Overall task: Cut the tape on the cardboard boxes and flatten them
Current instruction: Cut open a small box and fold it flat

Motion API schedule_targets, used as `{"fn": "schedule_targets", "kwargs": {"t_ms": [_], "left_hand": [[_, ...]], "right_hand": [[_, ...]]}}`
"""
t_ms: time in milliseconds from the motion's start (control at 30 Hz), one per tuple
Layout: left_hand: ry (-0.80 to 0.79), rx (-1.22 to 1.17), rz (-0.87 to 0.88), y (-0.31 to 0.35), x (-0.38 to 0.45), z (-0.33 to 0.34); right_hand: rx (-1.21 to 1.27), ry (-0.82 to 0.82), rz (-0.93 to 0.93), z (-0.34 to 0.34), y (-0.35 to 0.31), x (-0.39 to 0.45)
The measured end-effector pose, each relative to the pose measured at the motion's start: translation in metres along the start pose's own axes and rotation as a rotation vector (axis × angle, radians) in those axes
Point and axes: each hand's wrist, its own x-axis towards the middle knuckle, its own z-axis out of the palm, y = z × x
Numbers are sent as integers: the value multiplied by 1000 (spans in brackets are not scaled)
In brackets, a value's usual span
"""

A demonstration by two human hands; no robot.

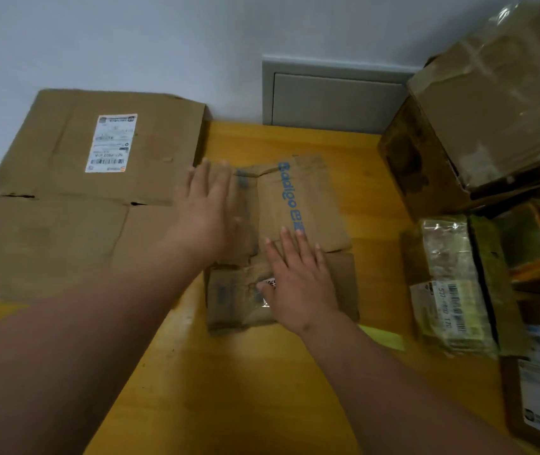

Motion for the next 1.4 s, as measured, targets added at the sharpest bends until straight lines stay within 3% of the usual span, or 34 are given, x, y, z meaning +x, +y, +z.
{"fn": "schedule_targets", "kwargs": {"t_ms": [67,133,433,633,833,1000,1100,1233,1400], "left_hand": [[-56,184,236,-4,-22,23],[-170,303,305,-11,-40,43],[-269,313,174,-42,-38,82],[-383,319,122,-40,-30,76],[-532,465,95,-33,-6,60],[-296,445,254,-23,-36,61],[-380,415,280,-37,-51,66],[-419,367,273,-43,-46,73],[-430,352,229,-34,-44,74]], "right_hand": [[-23,-25,23,7,1,3],[-39,-37,24,11,2,4],[-72,-109,26,20,5,10],[-183,-100,-32,11,7,8],[-109,-191,-47,14,16,9],[-77,-231,-29,13,15,10],[-61,-243,-18,7,12,12],[-194,-83,-120,7,2,1],[-55,-127,-160,16,2,-6]]}}
